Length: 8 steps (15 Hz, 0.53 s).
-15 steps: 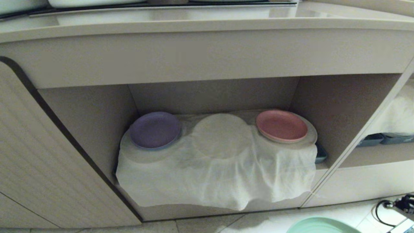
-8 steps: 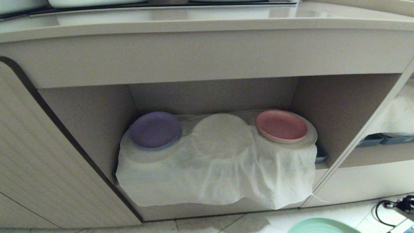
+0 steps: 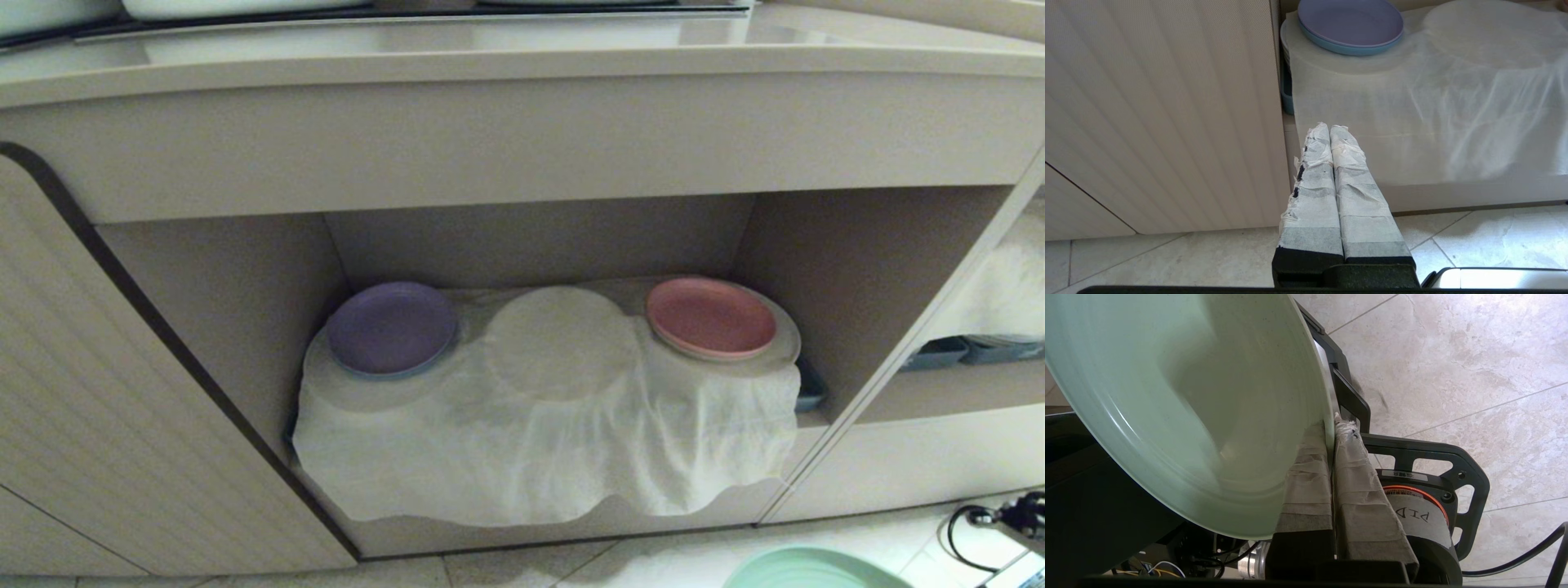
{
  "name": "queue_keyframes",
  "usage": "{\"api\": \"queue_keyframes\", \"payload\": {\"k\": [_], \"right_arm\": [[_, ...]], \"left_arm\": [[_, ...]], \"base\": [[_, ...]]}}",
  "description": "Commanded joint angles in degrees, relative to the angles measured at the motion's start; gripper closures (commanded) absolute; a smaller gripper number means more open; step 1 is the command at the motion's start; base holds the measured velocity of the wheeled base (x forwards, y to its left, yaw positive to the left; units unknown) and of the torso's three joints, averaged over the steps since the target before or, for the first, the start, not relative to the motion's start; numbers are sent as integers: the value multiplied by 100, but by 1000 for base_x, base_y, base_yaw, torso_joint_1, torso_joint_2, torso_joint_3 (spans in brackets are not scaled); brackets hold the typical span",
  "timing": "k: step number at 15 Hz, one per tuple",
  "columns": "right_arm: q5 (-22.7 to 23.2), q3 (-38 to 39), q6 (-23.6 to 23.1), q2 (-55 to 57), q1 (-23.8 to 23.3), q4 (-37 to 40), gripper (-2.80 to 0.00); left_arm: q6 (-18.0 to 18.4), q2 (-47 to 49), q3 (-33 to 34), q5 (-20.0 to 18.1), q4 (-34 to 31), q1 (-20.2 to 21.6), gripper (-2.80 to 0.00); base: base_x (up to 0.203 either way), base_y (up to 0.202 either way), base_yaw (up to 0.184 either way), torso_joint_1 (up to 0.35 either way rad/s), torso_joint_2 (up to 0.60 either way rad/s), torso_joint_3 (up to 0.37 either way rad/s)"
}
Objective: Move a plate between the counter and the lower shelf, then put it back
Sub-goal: Put the plate
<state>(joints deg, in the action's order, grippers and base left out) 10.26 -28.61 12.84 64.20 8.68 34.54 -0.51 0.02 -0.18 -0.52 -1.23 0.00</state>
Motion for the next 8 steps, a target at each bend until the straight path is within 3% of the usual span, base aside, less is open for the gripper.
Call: {"api": "queue_keyframes", "payload": {"k": [1, 8], "right_arm": [[11, 4, 7, 23, 11, 18, 0], [11, 83, 60, -65, 11, 18, 0]], "left_arm": [[-2, -2, 1, 0, 0, 0, 0], [-2, -2, 1, 0, 0, 0, 0]], "base": [[0, 0, 0, 0, 0, 0], [0, 0, 0, 0, 0, 0]]}}
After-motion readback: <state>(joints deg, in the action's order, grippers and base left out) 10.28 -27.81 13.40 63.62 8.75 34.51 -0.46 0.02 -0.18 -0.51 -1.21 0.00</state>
